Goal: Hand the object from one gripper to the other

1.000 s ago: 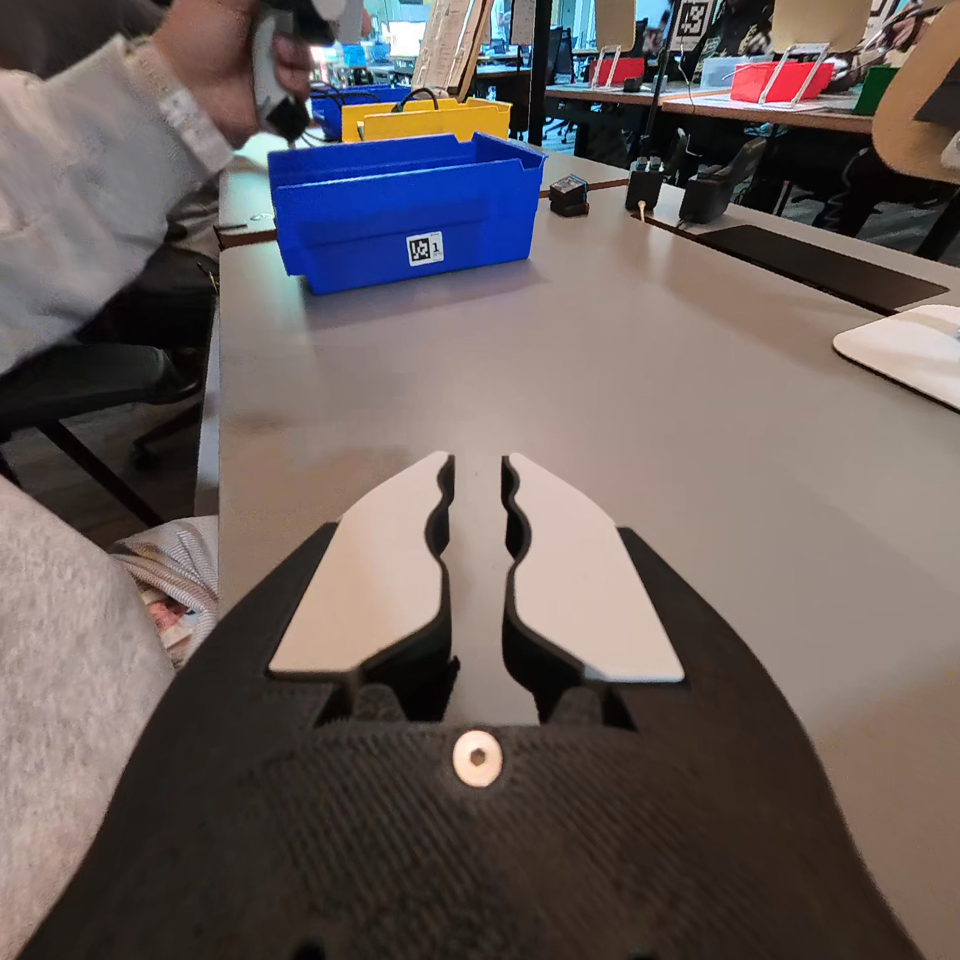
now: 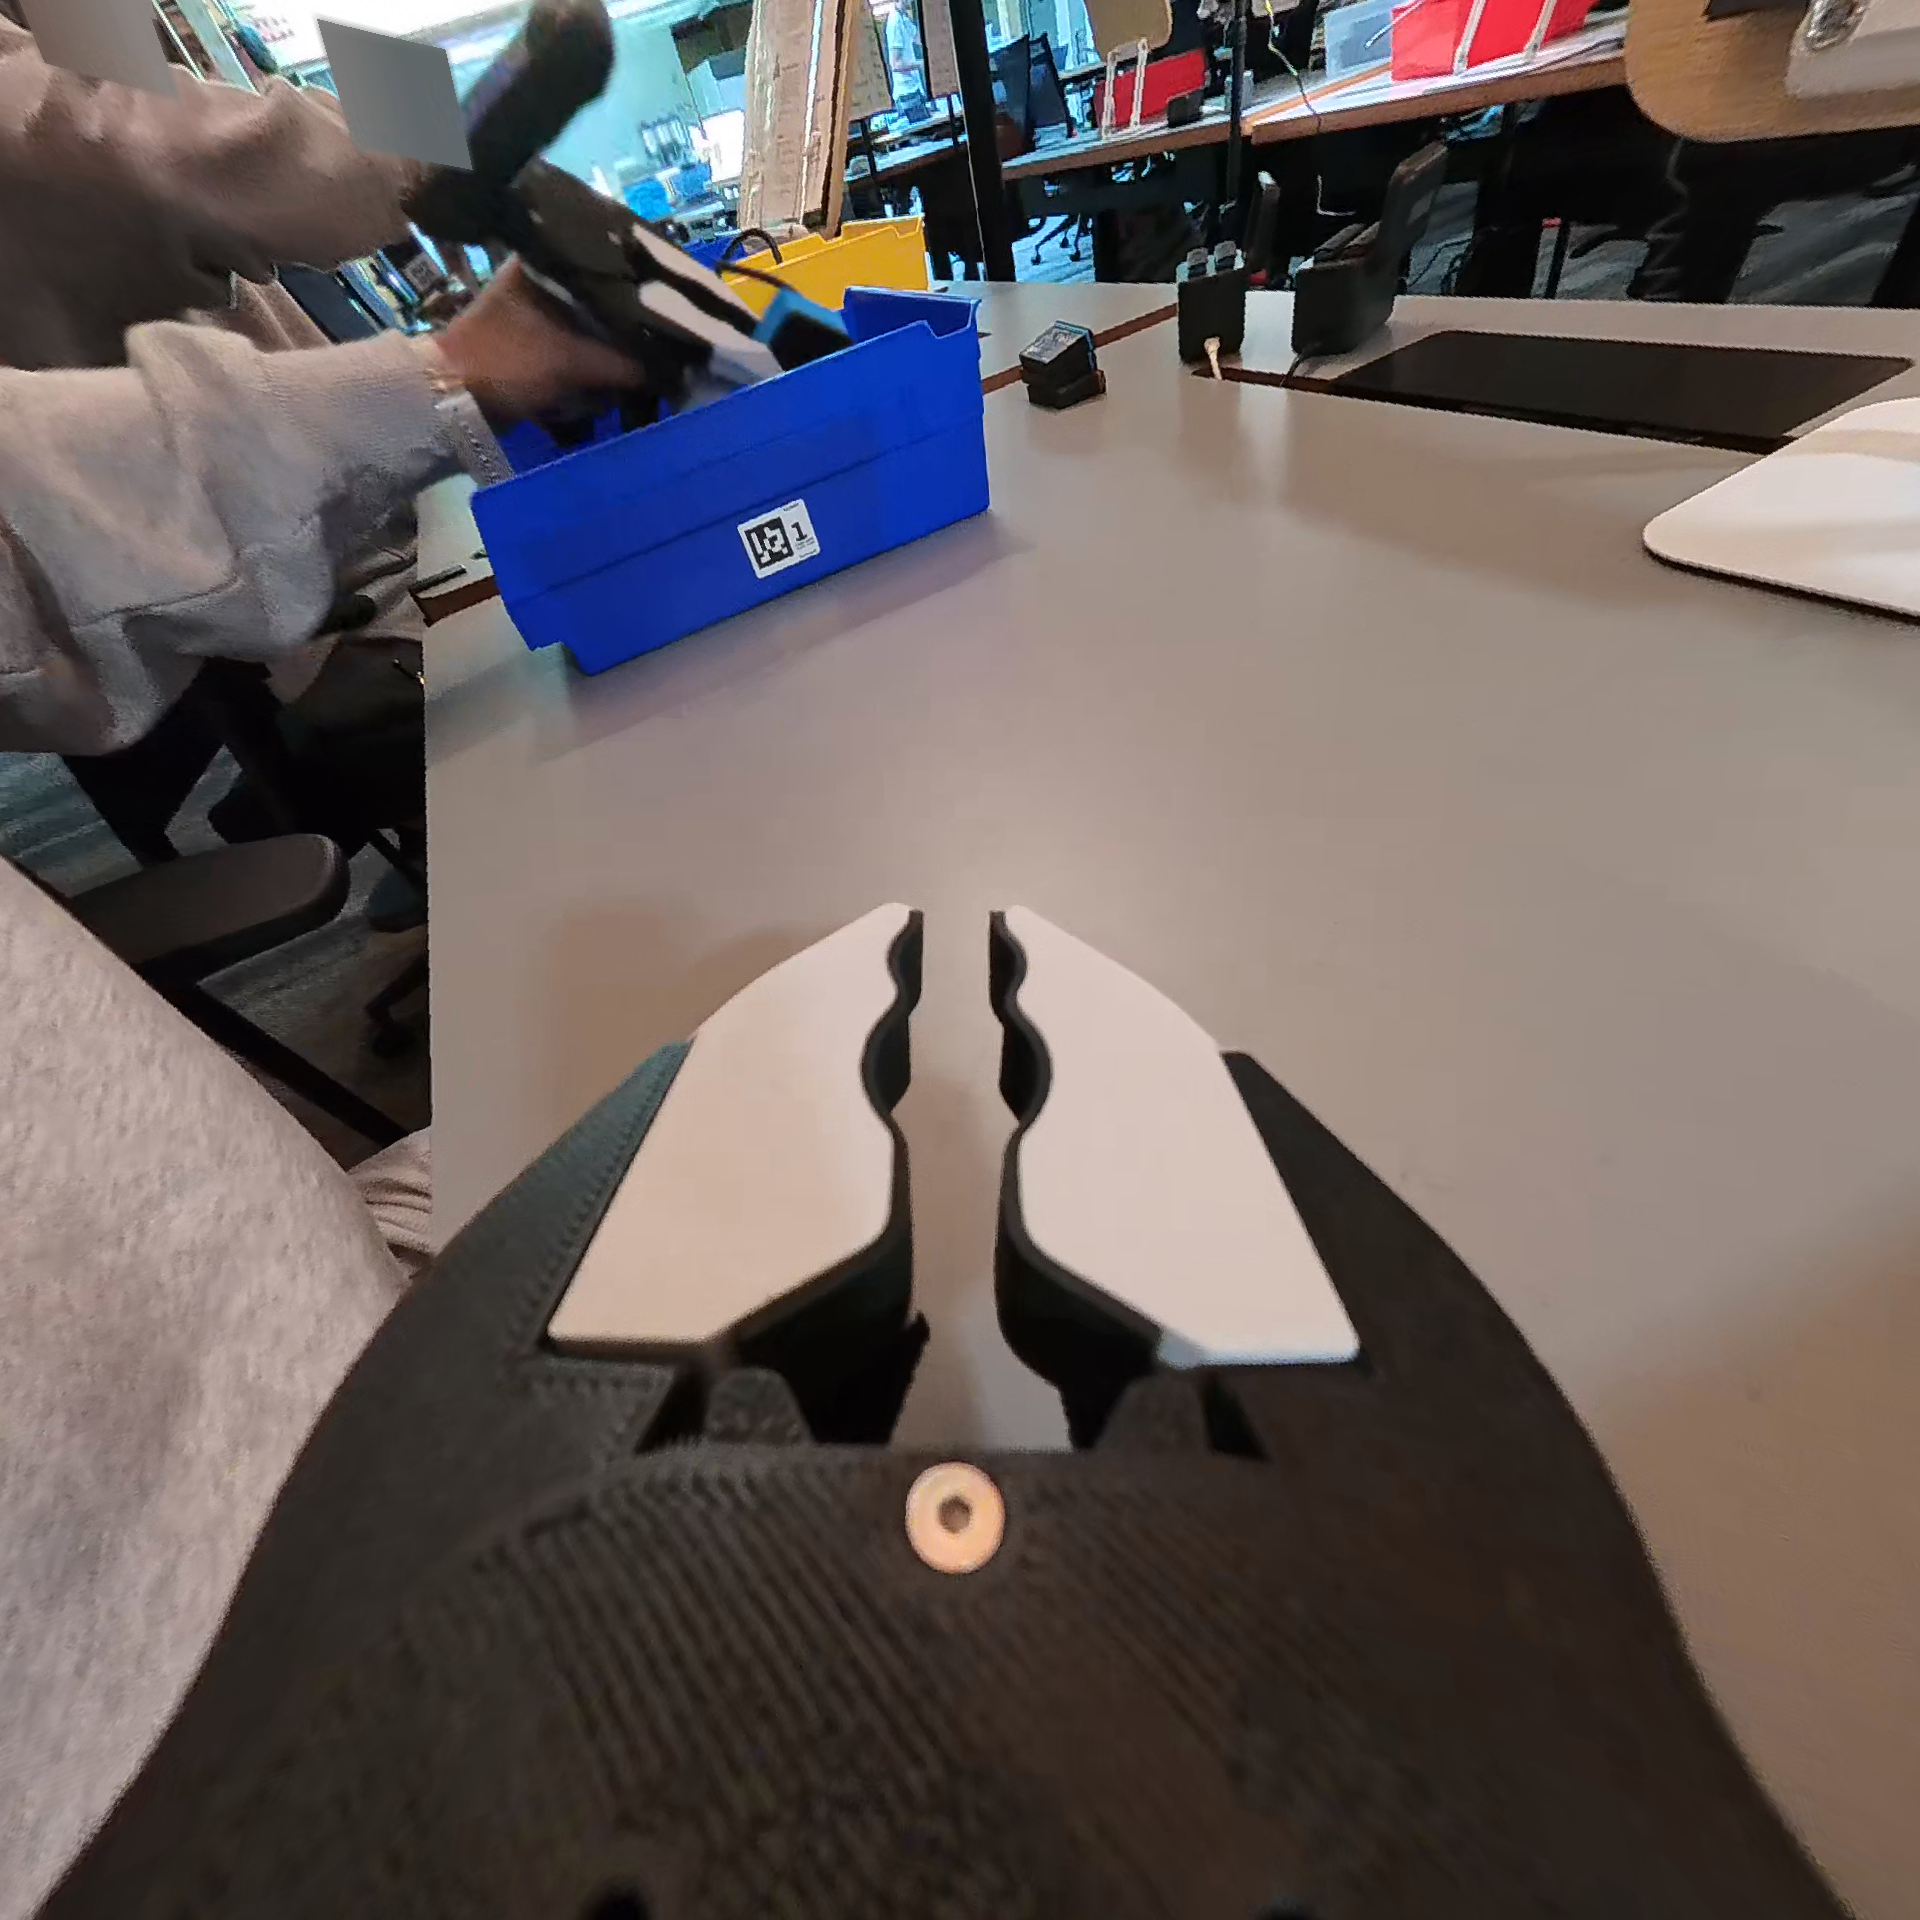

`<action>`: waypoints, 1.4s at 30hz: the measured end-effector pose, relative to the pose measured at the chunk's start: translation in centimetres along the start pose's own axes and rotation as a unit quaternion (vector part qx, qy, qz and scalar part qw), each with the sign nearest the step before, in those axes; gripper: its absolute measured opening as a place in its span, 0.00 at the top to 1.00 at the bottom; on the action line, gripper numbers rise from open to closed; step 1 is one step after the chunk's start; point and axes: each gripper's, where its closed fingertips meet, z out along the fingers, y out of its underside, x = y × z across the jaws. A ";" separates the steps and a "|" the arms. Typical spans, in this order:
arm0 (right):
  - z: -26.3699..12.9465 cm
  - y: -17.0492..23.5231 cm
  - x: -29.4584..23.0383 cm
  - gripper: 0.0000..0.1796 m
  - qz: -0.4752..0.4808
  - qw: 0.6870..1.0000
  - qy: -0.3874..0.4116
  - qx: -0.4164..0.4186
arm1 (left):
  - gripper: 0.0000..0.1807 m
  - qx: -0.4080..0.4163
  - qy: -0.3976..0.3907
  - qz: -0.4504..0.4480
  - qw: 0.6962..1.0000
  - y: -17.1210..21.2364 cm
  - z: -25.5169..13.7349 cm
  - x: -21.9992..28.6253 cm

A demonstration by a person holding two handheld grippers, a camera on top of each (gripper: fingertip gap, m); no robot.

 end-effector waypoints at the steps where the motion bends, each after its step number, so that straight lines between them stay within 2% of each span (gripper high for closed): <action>1: -0.1 -0.1 0.0 0.93 0.000 1.000 -0.002 0.003 | 0.85 0.019 0.028 -0.040 0.999 -0.7 -1.1 0.3; 3: -0.2 -0.3 -0.3 0.94 0.004 1.000 -0.009 0.012 | 0.85 0.046 0.102 -0.151 0.982 -2.0 -2.9 0.9; 5: -0.4 -0.5 -0.7 0.94 0.018 0.999 -0.024 0.023 | 0.85 0.097 0.151 -0.245 0.953 -3.5 -4.4 0.6; 9: -0.8 -0.6 -1.5 0.93 0.034 0.998 -0.046 0.034 | 0.85 0.216 0.272 -0.403 0.847 -7.6 -8.4 0.8; 12: -1.0 -0.3 -1.4 0.93 0.007 0.999 -0.037 0.024 | 0.85 0.252 0.324 -0.399 0.820 -10.5 -11.0 3.9; 16: -1.0 -0.2 -1.1 0.91 -0.016 0.999 -0.027 0.015 | 0.85 0.298 0.391 -0.365 0.791 -15.5 -14.8 10.6; 19: -0.9 -0.7 -0.4 0.90 -0.003 0.999 -0.012 0.030 | 0.85 0.331 0.416 -0.317 0.786 -19.0 -16.0 17.4; 22: -1.0 -3.2 0.2 0.86 0.013 0.997 0.019 0.075 | 0.84 0.351 0.468 -0.281 0.761 -21.5 -16.2 25.1; 26: -1.0 -7.4 -1.0 0.82 0.058 0.983 0.020 0.175 | 0.85 0.349 0.520 -0.246 0.740 -21.0 -14.8 34.7; 29: -1.4 -7.3 -2.2 0.79 0.037 0.976 0.022 0.213 | 0.85 0.294 0.586 -0.246 0.714 -19.0 -14.0 40.1; 31: -1.6 -6.6 -2.9 0.73 -0.009 0.979 0.010 0.202 | 0.85 0.273 0.612 -0.252 0.699 -17.9 -13.8 41.6; 34: -2.7 -8.0 -2.9 0.58 -0.033 0.963 -0.006 0.267 | 0.85 0.260 0.632 -0.288 0.671 -17.1 -13.5 42.0; 36: -2.5 -7.6 -2.9 0.48 -0.029 0.965 -0.026 0.261 | 0.85 0.232 0.678 -0.301 0.629 -16.8 -14.1 41.9; 40: -2.0 -6.5 -4.0 0.46 -0.122 0.971 -0.021 0.207 | 0.85 0.207 0.725 -0.329 0.568 -16.5 -14.6 41.4; 42: -1.4 -5.6 -4.4 0.49 -0.186 0.966 -0.008 0.179 | 0.85 0.169 0.767 -0.334 0.521 -16.1 -15.3 41.9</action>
